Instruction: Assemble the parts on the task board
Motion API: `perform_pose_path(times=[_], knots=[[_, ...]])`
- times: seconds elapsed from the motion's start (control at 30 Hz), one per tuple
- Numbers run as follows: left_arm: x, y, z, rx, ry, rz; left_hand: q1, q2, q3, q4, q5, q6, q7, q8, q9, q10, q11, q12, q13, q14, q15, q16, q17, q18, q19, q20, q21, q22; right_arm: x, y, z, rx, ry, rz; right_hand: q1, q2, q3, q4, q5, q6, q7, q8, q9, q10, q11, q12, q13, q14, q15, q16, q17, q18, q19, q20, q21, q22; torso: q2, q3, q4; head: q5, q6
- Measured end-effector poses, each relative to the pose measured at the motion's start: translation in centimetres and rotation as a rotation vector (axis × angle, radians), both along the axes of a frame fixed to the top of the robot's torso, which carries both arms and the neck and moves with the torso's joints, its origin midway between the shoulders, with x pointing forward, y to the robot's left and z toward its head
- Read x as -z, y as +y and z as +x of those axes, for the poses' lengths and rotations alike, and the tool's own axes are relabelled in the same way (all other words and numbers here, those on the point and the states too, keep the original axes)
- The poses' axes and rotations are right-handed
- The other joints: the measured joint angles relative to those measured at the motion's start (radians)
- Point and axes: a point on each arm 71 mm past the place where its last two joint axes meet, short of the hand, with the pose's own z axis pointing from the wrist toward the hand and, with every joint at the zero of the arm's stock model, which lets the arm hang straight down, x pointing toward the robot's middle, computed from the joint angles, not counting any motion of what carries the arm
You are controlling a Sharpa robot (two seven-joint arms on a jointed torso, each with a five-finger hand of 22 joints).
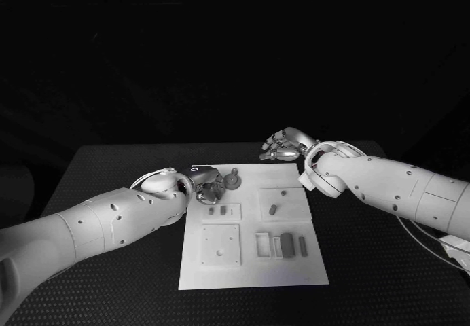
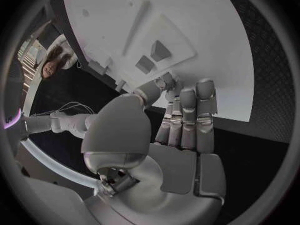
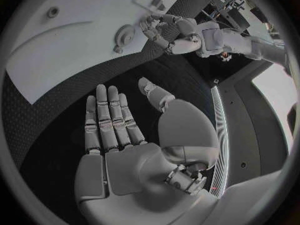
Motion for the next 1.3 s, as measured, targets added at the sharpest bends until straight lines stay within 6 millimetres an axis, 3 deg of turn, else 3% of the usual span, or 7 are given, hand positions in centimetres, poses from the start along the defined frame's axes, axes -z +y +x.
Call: perform_pose_path(times=[0.57, 0.87, 1.0, 1.1, 1.17, 1.3], knots=[[0.2, 0.5, -0.1, -0.011, 0.006, 0.000, -0.008, -0.016, -0.005, 0.000, -0.004, -0.023, -0.001, -0.008, 0.000, -0.020, 0.008, -0.005, 0.003, -0.003, 0.003, 0.000, 0.001, 0.009, -0.002, 0.005, 0.004, 0.000, 0.0, -0.2, 0.0, 0.003, 0.001, -0.001, 0.000, 0.000, 0.000, 0.000, 0.000, -0.004, -0.004, 0.000, -0.001, 0.000, 0.000, 0.000, -0.002, 0.000, 0.000, -0.004, 0.001, 0.000, 0.000, 0.000, -0.004, 0.003, 0.000, 0.0000, -0.0001, 0.000, 0.001], [0.0, 2.0, 0.2, -0.040, 0.000, 0.001, -0.008, -0.016, -0.005, 0.000, -0.004, -0.023, -0.001, -0.008, 0.000, -0.024, 0.009, -0.005, 0.005, -0.007, 0.007, 0.000, 0.002, 0.012, -0.002, 0.012, 0.004, 0.000, 0.0, -0.7, 0.0, 0.006, 0.002, -0.009, 0.030, 0.002, 0.002, -0.013, 0.000, -0.004, -0.004, 0.000, -0.001, 0.000, 0.000, 0.000, -0.007, 0.000, 0.000, -0.004, 0.008, 0.000, -0.004, -0.004, -0.004, 0.013, 0.000, 0.0005, 0.0000, -0.001, 0.005], [-0.3, 3.8, 0.6, -0.078, -0.011, -0.009, -0.008, -0.016, -0.006, 0.000, -0.004, -0.023, -0.001, -0.008, 0.002, -0.027, 0.012, -0.006, 0.005, -0.008, 0.008, 0.000, 0.002, 0.012, -0.002, 0.012, 0.004, 0.000, 0.0, -1.5, -0.1, -0.001, -0.005, -0.047, 0.047, 0.006, 0.008, -0.028, 0.000, 0.013, -0.001, 0.015, -0.001, 0.012, -0.004, 0.006, -0.011, 0.040, -0.016, 0.006, 0.023, 0.000, 0.044, -0.006, -0.004, 0.022, 0.000, 0.0004, 0.0006, -0.005, 0.013], [-0.8, 5.7, 0.9, -0.118, -0.022, -0.023, -0.023, -0.030, -0.009, 0.004, -0.004, -0.014, 0.008, 0.003, 0.010, -0.018, 0.004, 0.011, 0.018, -0.009, 0.009, -0.002, 0.000, 0.012, -0.006, 0.017, 0.004, 0.000, 0.1, -2.5, -0.2, -0.015, -0.012, -0.107, 0.047, 0.005, 0.010, -0.030, 0.000, 0.048, -0.012, 0.033, 0.004, 0.074, -0.030, 0.037, -0.003, 0.093, -0.038, 0.032, 0.043, 0.002, 0.104, -0.010, 0.007, 0.025, 0.000, 0.0002, 0.0013, -0.012, 0.020], [-1.2, 6.7, 1.1, -0.146, -0.026, -0.044, -0.035, -0.043, -0.017, 0.011, -0.004, -0.013, 0.009, 0.007, 0.014, -0.013, 0.003, 0.011, 0.023, -0.028, 0.011, -0.028, -0.013, 0.021, -0.027, 0.025, -0.010, 0.000, 0.2, -3.0, -0.4, -0.025, -0.017, -0.147, 0.047, 0.005, 0.012, -0.032, 0.000, 0.069, -0.021, 0.043, 0.007, 0.105, -0.043, 0.043, -0.002, 0.134, -0.059, 0.052, 0.060, 0.024, 0.151, -0.013, 0.016, 0.025, -0.001, -0.0002, 0.0024, -0.016, 0.022], [-2.7, 9.2, 1.8, -0.237, -0.005, -0.154, -0.063, -0.038, -0.021, 0.016, -0.004, -0.008, 0.014, 0.017, 0.023, -0.018, 0.009, 0.011, 0.033, -0.075, 0.021, -0.102, -0.049, 0.026, -0.085, 0.034, -0.077, -0.017, 0.7, -4.0, -0.9, -0.057, -0.035, -0.252, 0.049, 0.003, 0.017, -0.037, 0.000, 0.090, -0.031, 0.047, 0.007, 0.163, -0.062, 0.029, -0.005, 0.205, -0.096, 0.084, 0.099, 0.055, 0.240, -0.017, 0.027, 0.022, -0.001, 0.0005, 0.0026, -0.020, 0.028]])
